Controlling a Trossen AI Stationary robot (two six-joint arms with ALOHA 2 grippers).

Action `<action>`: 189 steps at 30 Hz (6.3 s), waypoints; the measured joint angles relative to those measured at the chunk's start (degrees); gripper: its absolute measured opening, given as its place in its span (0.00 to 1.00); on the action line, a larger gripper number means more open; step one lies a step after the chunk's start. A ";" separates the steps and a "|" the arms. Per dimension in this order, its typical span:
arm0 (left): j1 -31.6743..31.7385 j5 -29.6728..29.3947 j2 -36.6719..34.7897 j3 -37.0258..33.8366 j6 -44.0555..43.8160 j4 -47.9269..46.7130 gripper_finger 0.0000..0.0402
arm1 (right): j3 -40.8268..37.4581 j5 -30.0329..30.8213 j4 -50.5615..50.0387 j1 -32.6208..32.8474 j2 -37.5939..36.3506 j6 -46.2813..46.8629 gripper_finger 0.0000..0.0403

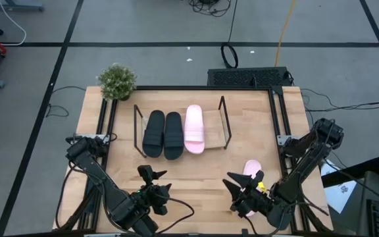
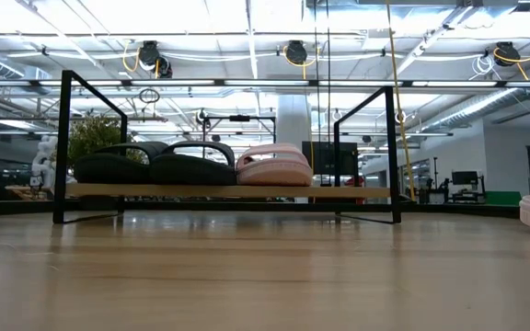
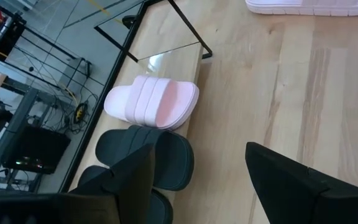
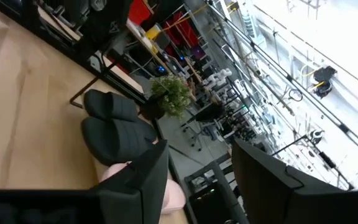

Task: Pick and place slides into the shelf
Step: Put the pink pair of slide on the shelf

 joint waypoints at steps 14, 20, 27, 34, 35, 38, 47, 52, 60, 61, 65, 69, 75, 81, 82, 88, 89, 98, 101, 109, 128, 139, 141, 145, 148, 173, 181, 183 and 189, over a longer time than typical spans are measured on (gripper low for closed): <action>0.79 0.00 0.00 0.00 0.11 0.01 0.63 | 0.00 -0.01 5.93 4.72 8.15 8.34 0.42; 0.81 0.00 0.00 -0.02 -0.09 0.00 0.64 | 0.00 -0.02 11.05 7.22 10.96 7.25 0.42; 0.91 -0.02 0.00 -0.01 -0.15 0.02 0.64 | 0.00 -0.01 11.25 10.20 13.21 10.04 0.42; 1.87 -0.02 0.00 0.00 0.00 0.06 0.64 | 0.00 -0.02 11.22 13.18 15.21 15.05 0.42; 2.07 -0.02 0.00 0.00 0.02 0.08 0.63 | 0.00 -0.02 11.23 13.32 15.21 15.76 0.42; 2.60 -0.02 0.00 0.00 0.02 0.14 0.63 | 0.00 0.00 11.27 13.51 15.19 16.67 0.42; 3.32 -0.02 0.00 0.00 0.15 0.19 0.63 | 0.00 -0.02 14.66 11.94 15.17 10.23 0.42; 3.30 -0.02 0.00 -0.02 0.14 0.18 0.63 | 0.00 0.00 22.88 9.55 15.17 -3.84 0.42; 3.30 -0.02 0.00 -0.02 1.04 0.17 0.63 | -2.73 0.05 33.80 5.14 6.18 -11.97 0.42; 3.30 -0.02 0.00 -0.01 1.07 0.19 0.63 | -3.87 0.02 34.04 4.81 4.14 -9.73 0.42; 3.30 -0.02 0.00 -0.02 1.20 0.11 0.64 | -10.35 0.02 34.59 4.26 -6.58 -1.61 0.42; 3.30 -0.01 0.00 -0.02 1.20 0.00 0.63 | -18.02 0.02 34.40 4.11 -16.98 4.98 0.42; 3.30 0.00 0.00 -0.02 1.20 0.02 0.64 | -27.18 0.03 34.37 6.08 -28.36 13.29 0.42; 3.30 0.00 0.00 -0.02 1.18 0.01 0.63 | -30.69 0.00 34.22 8.13 -30.56 18.26 0.42; 3.31 0.00 0.00 -0.02 1.18 0.02 0.64 | -30.76 0.00 34.28 8.13 -30.49 18.62 0.42; 3.59 0.00 0.00 -0.02 0.82 0.04 0.63 | -30.80 0.00 36.55 7.92 -31.18 16.93 0.42; 3.63 -0.01 0.00 -0.02 0.78 0.04 0.64 | -30.80 0.00 37.86 7.92 -31.51 15.90 0.42; 4.31 -0.02 0.00 -0.02 0.93 0.09 0.63 | -27.01 -12.89 43.90 7.94 -35.43 10.34 0.42; 4.64 -0.02 0.00 -0.02 1.62 0.09 0.63 | -21.90 -27.27 37.92 7.94 -36.59 9.89 0.42; 4.85 -0.01 0.00 -0.02 3.12 0.04 0.63 | 4.95 -36.27 -3.82 1.84 -34.04 18.47 0.42; 4.85 0.00 0.00 -0.02 2.75 0.02 0.63 | 27.60 -76.69 -67.99 -29.94 -24.22 65.61 0.42; 4.81 1.44 0.00 -0.02 2.98 0.01 0.63 | 16.60 -83.11 -83.75 -32.69 -26.54 77.84 0.42; 4.81 1.44 0.00 -0.02 2.98 0.02 0.63 | 13.02 -85.67 -83.04 -32.65 -27.86 79.72 0.42; 4.81 1.47 0.00 -0.02 2.69 0.02 0.64 | 4.90 -90.80 -83.07 -32.67 -30.87 85.39 0.42; 4.81 1.47 0.00 -0.02 2.54 0.06 0.63 | -2.11 -93.27 -82.70 -32.67 -33.89 89.53 0.42; 4.81 1.51 0.00 -0.02 1.67 0.24 0.63 | -31.55 -106.16 -63.17 -33.81 -47.10 101.37 0.42; 4.81 2.18 0.00 -0.02 1.18 0.24 0.63 | -31.55 -108.84 -59.97 -33.10 -43.70 100.90 0.42; 4.81 2.36 0.00 -0.02 1.17 0.22 0.63 | -31.54 -109.82 -58.75 -32.51 -41.64 100.32 0.42; 4.81 2.39 0.00 -0.02 1.16 0.22 0.63 | -31.54 -111.36 -54.54 -30.89 -36.56 99.09 0.42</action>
